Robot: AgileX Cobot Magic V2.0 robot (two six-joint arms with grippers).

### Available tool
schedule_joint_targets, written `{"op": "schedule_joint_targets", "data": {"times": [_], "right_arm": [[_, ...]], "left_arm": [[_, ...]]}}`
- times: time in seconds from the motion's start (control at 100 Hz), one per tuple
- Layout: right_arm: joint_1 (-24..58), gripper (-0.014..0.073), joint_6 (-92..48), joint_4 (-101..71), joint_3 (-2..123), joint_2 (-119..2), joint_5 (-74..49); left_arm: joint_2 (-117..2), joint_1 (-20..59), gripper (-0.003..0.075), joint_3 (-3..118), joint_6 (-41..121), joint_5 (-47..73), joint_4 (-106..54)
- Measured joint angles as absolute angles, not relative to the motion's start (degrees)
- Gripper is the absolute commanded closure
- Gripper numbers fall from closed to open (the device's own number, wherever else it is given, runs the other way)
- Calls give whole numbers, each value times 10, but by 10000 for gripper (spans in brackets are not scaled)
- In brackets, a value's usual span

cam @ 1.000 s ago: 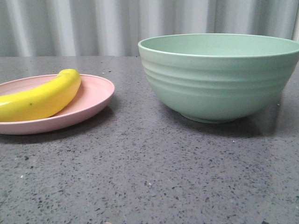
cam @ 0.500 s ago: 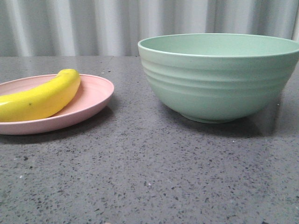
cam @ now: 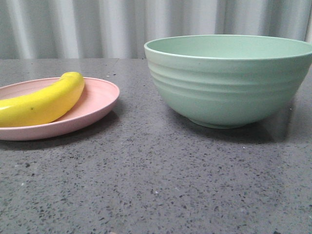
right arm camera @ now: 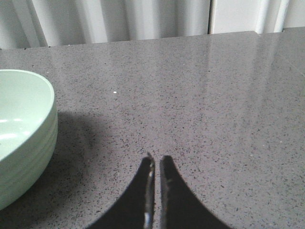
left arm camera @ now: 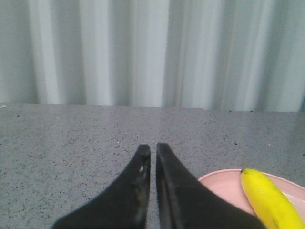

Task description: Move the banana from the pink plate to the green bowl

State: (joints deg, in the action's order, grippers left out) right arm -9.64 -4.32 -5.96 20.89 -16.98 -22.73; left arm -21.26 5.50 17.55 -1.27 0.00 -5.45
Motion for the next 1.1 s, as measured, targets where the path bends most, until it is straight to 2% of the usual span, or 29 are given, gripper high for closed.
{"op": "schedule_joint_targets", "data": {"times": [0.07, 0.12, 0.17, 0.21, 0.38, 0.51, 0.86, 1.1], "right_arm": [[-96, 659, -43, -61, 209, -170, -227], [-96, 659, -43, -61, 209, -170, -228], [-96, 659, -43, -61, 209, -170, -228], [-96, 659, -43, -61, 209, -170, -228], [-96, 659, -43, -61, 209, -171, -228], [-96, 659, -43, -61, 209, -171, -227], [-96, 659, -43, -61, 209, -171, -226], [-96, 659, -43, -61, 209, -171, -225]], "left_arm": [[-221, 55, 444, 175, -13, -13, -54], [-225, 55, 304, 175, -13, -19, -54], [-231, 55, 218, 175, -13, -25, -54], [-236, 55, 183, 175, -13, -28, -54], [-267, 55, 213, 183, -13, -41, -56], [-313, 71, 219, 228, -13, 19, -56], [-492, 218, 219, 378, 40, 239, -56], [-612, 282, 223, 432, 68, 288, -56]]}}
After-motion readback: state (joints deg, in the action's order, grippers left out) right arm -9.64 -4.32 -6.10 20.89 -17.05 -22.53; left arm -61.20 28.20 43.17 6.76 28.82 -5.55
